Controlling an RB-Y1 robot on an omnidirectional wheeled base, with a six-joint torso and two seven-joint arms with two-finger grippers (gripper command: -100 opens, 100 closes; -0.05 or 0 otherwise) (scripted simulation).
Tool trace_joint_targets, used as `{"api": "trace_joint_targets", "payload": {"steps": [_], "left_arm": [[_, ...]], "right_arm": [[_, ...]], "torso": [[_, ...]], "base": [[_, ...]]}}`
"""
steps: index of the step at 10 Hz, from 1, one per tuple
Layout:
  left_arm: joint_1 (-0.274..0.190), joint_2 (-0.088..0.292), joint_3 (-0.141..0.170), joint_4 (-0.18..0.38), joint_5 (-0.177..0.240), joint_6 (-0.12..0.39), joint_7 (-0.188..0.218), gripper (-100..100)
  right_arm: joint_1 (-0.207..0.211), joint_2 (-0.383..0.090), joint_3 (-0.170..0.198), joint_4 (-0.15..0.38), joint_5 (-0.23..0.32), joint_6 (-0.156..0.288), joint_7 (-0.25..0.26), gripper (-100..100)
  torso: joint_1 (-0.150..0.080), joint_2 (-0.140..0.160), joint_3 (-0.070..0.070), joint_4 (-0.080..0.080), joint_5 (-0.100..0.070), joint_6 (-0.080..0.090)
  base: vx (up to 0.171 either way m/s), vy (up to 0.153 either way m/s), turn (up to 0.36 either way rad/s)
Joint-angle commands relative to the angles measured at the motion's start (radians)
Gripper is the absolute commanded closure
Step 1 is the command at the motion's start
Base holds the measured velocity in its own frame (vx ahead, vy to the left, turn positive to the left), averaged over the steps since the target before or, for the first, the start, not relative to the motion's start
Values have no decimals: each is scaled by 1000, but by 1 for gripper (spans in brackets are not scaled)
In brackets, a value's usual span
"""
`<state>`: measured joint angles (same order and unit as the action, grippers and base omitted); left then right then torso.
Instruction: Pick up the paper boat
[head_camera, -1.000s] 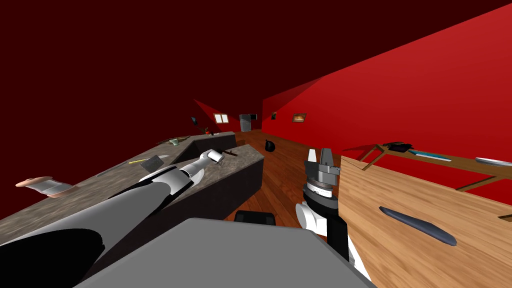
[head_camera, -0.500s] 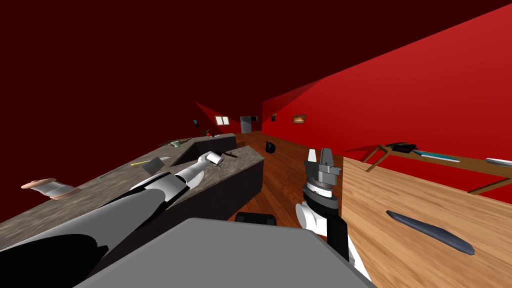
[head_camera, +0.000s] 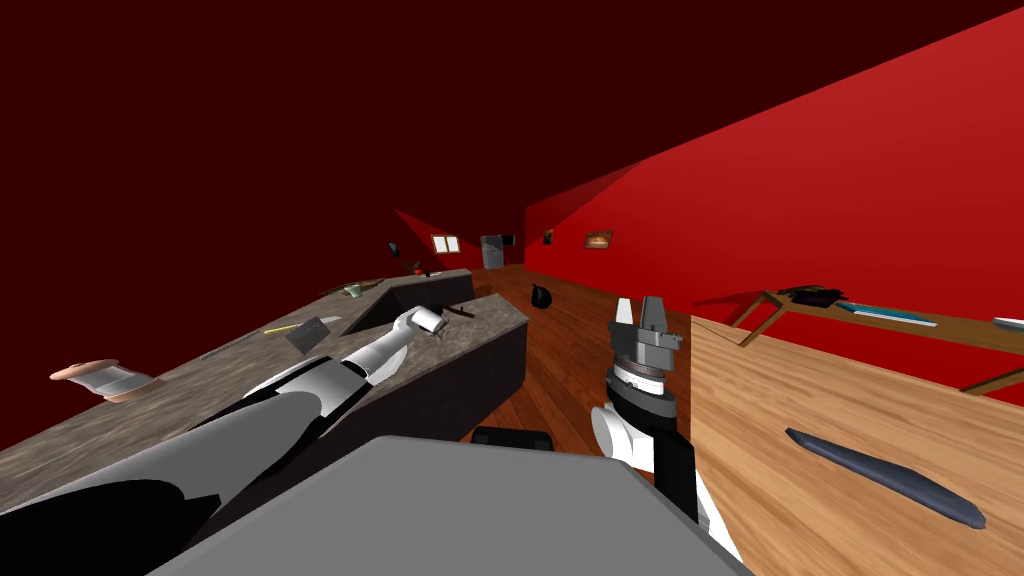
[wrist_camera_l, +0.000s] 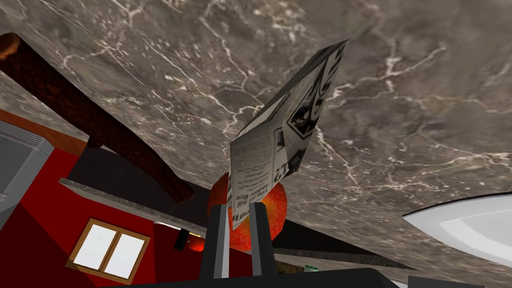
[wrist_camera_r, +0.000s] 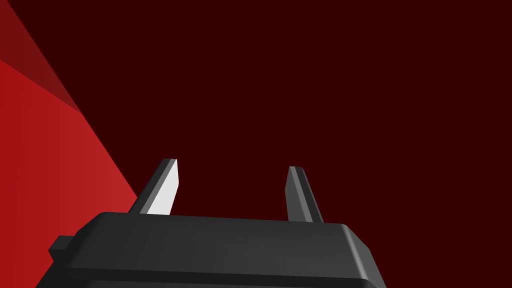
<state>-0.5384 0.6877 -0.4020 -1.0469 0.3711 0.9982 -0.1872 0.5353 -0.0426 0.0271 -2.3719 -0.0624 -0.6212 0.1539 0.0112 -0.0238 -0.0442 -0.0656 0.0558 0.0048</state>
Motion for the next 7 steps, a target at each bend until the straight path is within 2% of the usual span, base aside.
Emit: {"api": "trace_joint_targets", "payload": {"steps": [1, 2, 3, 4, 5, 6, 7], "left_arm": [[50, -5, 50, -50, -29, 48, -23, 100], [77, -5, 79, -91, -29, 48, -23, 100], [96, -5, 80, -127, -29, 48, -23, 100], [96, -5, 80, -151, -29, 48, -23, 100], [138, -8, 128, -174, -62, 95, -45, 100], [175, -8, 157, -218, -62, 96, -45, 100], [185, -8, 160, -246, -62, 96, -45, 100]], "right_arm": [[0, 0, 0, 0, 0, 0, 0, 0], [0, 0, 0, 0, 0, 0, 0, 0], [0, 0, 0, 0, 0, 0, 0, 0], [0, 0, 0, 0, 0, 0, 0, 0], [0, 0, 0, 0, 0, 0, 0, 0], [0, 0, 0, 0, 0, 0, 0, 0], [0, 0, 0, 0, 0, 0, 0, 0]], "torso": [[0, 0, 0, 0, 0, 0], [0, -2, -1, 0, 0, -1], [0, -3, -2, -1, 0, -1], [1, -4, -3, -2, 1, 0], [1, -4, -3, -2, 2, 1], [1, -5, -4, -3, 2, -1], [2, -7, -5, -3, 2, -1]], "base": [[48, -7, -5], [69, -17, 16], [41, -12, 21], [10, -3, 2], [53, -16, -18], [79, -17, 27], [44, -5, 23]]}}
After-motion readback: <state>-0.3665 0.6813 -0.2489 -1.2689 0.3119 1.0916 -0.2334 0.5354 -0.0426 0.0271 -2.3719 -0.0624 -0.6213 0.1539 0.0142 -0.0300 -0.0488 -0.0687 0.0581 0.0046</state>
